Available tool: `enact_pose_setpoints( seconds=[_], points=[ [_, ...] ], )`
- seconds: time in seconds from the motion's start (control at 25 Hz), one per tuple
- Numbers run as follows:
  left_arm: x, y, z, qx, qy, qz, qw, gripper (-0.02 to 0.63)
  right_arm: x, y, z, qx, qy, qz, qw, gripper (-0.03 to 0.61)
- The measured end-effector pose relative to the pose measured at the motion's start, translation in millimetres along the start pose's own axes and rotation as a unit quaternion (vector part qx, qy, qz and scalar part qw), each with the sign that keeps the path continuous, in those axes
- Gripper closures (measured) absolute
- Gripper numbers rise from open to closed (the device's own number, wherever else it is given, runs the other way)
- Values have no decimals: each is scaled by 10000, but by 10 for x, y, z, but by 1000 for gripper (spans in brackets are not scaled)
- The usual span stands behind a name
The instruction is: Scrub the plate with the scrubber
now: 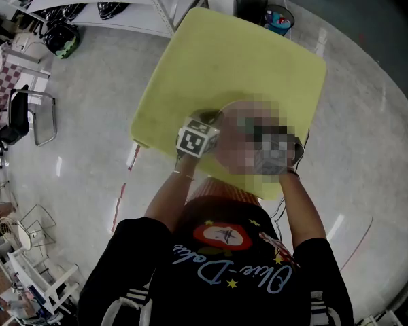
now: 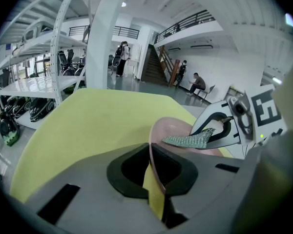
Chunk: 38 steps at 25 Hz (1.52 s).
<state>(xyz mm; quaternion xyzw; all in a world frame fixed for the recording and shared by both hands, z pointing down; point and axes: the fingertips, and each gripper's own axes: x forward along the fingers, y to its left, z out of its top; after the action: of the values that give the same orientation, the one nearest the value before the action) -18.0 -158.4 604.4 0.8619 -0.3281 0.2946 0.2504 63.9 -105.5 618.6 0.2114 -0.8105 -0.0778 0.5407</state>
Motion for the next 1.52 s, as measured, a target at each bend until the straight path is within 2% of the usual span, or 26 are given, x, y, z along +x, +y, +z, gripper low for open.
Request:
enact_pose_setpoints(
  seconds=[0.64,1.52],
  points=[
    [14,33,24,-3,-83,115,9999,604,-126,488,149,-34,-174,298,9994,514],
    [18,12,77,169,-94,144,9997,604,-319,1139,156,-80,-259,1141,9931,515]
  ],
)
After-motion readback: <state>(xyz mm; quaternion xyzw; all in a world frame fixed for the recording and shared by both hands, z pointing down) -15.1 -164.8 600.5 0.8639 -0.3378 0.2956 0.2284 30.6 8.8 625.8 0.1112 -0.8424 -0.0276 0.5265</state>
